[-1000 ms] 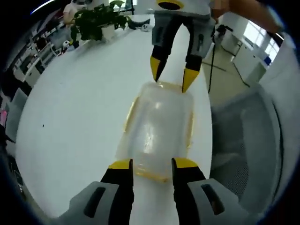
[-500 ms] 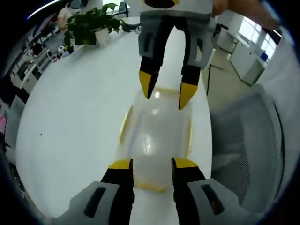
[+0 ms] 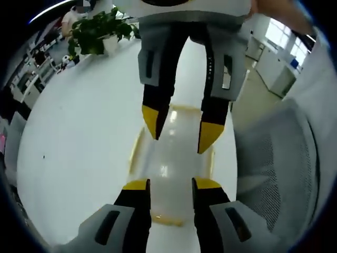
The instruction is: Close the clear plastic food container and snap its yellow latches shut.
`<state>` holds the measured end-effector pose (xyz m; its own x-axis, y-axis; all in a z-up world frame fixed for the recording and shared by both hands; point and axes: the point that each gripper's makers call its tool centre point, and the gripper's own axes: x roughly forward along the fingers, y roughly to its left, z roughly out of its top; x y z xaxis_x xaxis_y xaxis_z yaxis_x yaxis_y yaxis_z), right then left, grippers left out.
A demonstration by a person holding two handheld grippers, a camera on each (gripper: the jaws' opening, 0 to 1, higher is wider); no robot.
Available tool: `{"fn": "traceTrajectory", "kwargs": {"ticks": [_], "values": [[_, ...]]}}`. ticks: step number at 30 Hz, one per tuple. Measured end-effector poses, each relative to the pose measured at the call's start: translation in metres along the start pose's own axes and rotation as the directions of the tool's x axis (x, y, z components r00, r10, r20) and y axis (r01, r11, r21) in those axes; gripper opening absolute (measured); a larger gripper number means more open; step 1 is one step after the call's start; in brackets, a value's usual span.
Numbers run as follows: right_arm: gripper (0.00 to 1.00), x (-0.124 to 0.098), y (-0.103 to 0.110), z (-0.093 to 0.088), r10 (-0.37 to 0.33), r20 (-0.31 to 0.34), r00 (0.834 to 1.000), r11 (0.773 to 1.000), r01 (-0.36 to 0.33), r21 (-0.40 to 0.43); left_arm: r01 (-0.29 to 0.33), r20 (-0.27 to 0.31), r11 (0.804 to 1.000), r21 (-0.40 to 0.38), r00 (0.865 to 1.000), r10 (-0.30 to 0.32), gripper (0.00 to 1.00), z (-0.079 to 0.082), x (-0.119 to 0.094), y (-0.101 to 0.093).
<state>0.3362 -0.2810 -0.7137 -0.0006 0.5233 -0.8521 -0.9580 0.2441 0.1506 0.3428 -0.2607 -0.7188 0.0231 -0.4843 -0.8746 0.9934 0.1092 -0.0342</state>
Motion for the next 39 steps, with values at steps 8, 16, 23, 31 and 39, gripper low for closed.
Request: {"fn": "traceTrajectory", "kwargs": {"ticks": [8, 16, 23, 31, 39], "values": [[0.28, 0.000, -0.007, 0.001, -0.013, 0.009, 1.000, 1.000, 0.012, 0.019, 0.000, 0.001, 1.000, -0.002, 1.000, 0.000, 0.27, 0.002, 0.003, -0.002], [0.26, 0.001, -0.012, 0.005, -0.021, 0.021, 1.000, 0.999, 0.020, 0.025, 0.001, 0.006, 1.000, 0.000, 1.000, -0.001, 0.27, 0.005, 0.008, -0.011], [0.26, 0.002, -0.018, 0.007, -0.030, 0.030, 0.999, 0.999, 0.029, 0.033, 0.004, 0.020, 1.000, 0.011, 1.000, -0.004, 0.28, 0.008, 0.008, -0.018], [0.27, 0.001, -0.025, 0.007, -0.035, 0.036, 0.999, 0.999, 0.034, 0.042, -0.009, 0.012, 0.999, 0.043, 1.000, 0.008, 0.29, 0.006, 0.007, -0.024], [0.29, 0.004, -0.029, 0.005, -0.023, 0.025, 0.999, 0.999, 0.022, 0.037, -0.024, 0.017, 0.998, 0.061, 1.000, 0.023, 0.30, 0.003, 0.007, -0.030]]}}
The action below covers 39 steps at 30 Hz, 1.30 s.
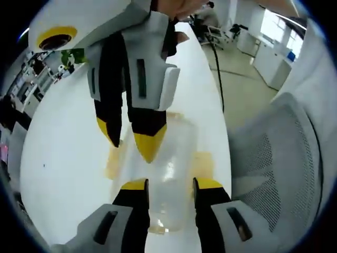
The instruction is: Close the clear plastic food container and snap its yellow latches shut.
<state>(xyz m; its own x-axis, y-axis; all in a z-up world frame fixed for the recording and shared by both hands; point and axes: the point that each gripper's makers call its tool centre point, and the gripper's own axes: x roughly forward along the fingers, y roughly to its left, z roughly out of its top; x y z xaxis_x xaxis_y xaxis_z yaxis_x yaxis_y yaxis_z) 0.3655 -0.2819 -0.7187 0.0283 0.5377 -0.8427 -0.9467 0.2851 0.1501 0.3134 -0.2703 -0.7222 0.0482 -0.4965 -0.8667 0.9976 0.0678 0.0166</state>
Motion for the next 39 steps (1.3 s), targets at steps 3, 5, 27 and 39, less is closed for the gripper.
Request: {"fn": "traceTrajectory", "kwargs": {"ticks": [3, 5, 27, 39], "values": [[0.30, 0.002, -0.003, 0.000, 0.005, -0.006, 1.000, 1.000, -0.005, 0.000, -0.005, -0.001, 1.000, 0.003, 1.000, 0.005, 0.32, -0.001, 0.000, -0.003], [0.30, 0.004, -0.003, 0.001, 0.010, -0.005, 1.000, 1.000, -0.010, 0.002, -0.008, -0.006, 1.000, 0.011, 1.000, 0.008, 0.33, -0.003, 0.001, -0.006], [0.33, 0.016, -0.007, -0.005, 0.065, -0.057, 0.996, 0.998, -0.065, -0.003, -0.146, 0.034, 0.989, 0.008, 0.989, 0.145, 0.40, -0.002, 0.009, -0.008], [0.32, 0.020, -0.004, -0.004, 0.121, -0.129, 0.984, 0.991, -0.127, -0.037, -0.218, 0.041, 0.975, 0.049, 0.976, 0.216, 0.35, -0.005, 0.010, -0.006]]}}
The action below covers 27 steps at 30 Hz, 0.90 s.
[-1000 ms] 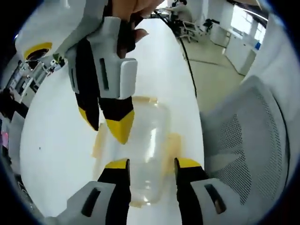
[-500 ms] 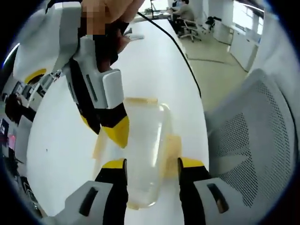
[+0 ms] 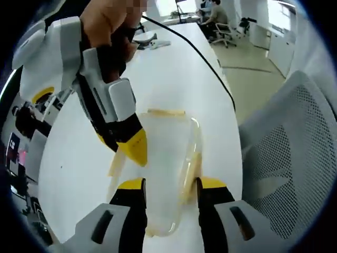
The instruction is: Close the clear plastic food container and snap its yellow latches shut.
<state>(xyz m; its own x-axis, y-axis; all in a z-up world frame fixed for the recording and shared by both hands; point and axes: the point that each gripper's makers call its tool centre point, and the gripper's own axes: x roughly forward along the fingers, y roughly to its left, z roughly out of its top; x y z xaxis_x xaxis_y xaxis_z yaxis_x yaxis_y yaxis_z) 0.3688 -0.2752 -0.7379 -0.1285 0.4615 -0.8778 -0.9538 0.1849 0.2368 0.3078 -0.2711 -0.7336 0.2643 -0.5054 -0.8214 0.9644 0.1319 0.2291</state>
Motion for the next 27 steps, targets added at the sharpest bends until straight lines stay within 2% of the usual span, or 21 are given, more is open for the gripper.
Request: {"fn": "traceTrajectory", "kwargs": {"ticks": [8, 11, 12, 13, 14, 15, 20, 27], "values": [[0.31, 0.002, 0.001, 0.000, 0.029, -0.062, 0.998, 0.999, -0.031, -0.034, -0.019, -0.004, 1.000, 0.003, 1.000, 0.019, 0.32, -0.001, 0.002, 0.002], [0.30, 0.003, 0.000, -0.001, 0.046, -0.057, 0.997, 0.998, -0.048, -0.030, -0.037, 0.004, 0.999, 0.007, 0.999, 0.037, 0.31, -0.002, 0.003, 0.002], [0.28, 0.010, 0.009, 0.011, 0.108, -0.004, 0.994, 0.993, -0.108, -0.044, -0.034, 0.007, 0.999, -0.009, 0.999, 0.034, 0.30, -0.002, 0.003, 0.002], [0.28, 0.004, 0.001, 0.005, 0.066, -0.048, 0.997, 0.997, -0.068, -0.029, -0.040, 0.005, 0.999, -0.013, 0.999, 0.040, 0.28, -0.003, 0.004, 0.004], [0.28, 0.002, 0.002, 0.006, 0.074, -0.050, 0.996, 0.996, -0.077, -0.051, -0.008, 0.036, 1.000, -0.005, 0.999, 0.008, 0.28, 0.004, 0.009, -0.005], [0.28, 0.002, 0.002, 0.009, 0.073, -0.045, 0.996, 0.996, -0.076, -0.051, -0.039, 0.016, 0.999, -0.010, 0.999, 0.039, 0.28, 0.000, 0.005, 0.000], [0.28, 0.001, 0.003, 0.004, 0.069, -0.044, 0.997, 0.997, -0.071, -0.044, -0.030, 0.028, 0.999, -0.013, 0.999, 0.031, 0.29, -0.002, 0.005, 0.003], [0.29, 0.000, 0.003, -0.001, 0.074, -0.047, 0.996, 0.996, -0.076, -0.042, -0.051, 0.003, 0.998, 0.024, 0.999, 0.051, 0.30, 0.000, 0.004, 0.003]]}}
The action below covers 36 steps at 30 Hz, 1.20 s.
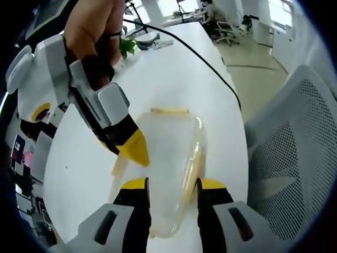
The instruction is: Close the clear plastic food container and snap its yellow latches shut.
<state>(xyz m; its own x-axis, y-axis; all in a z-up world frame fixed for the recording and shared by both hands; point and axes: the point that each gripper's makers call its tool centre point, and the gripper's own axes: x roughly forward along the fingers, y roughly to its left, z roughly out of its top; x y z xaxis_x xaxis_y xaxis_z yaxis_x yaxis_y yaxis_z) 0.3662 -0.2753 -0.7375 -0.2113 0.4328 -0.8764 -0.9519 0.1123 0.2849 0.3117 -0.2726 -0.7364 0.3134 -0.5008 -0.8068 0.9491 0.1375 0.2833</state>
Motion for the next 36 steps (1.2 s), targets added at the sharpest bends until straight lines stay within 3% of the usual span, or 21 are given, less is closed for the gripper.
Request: {"fn": "traceTrajectory", "kwargs": {"ticks": [14, 25, 31, 36], "values": [[0.31, -0.001, 0.001, -0.003, -0.028, -0.004, 1.000, 1.000, 0.028, -0.010, -0.003, -0.005, 0.999, 0.043, 1.000, 0.003, 0.32, 0.001, -0.001, -0.001], [0.31, -0.005, 0.002, 0.002, -0.071, -0.007, 0.997, 0.995, 0.071, -0.074, 0.018, -0.008, 0.998, 0.068, 1.000, -0.017, 0.34, 0.003, -0.003, 0.000], [0.38, -0.011, 0.000, 0.008, -0.101, 0.029, 0.994, 0.992, 0.103, -0.067, 0.041, -0.008, 0.997, 0.060, 0.999, -0.041, 0.41, 0.004, -0.007, 0.002], [0.41, -0.012, 0.002, 0.004, -0.111, 0.022, 0.994, 0.991, 0.113, -0.071, 0.058, -0.006, 0.998, 0.030, 0.998, -0.058, 0.48, 0.007, -0.010, 0.008]]}}
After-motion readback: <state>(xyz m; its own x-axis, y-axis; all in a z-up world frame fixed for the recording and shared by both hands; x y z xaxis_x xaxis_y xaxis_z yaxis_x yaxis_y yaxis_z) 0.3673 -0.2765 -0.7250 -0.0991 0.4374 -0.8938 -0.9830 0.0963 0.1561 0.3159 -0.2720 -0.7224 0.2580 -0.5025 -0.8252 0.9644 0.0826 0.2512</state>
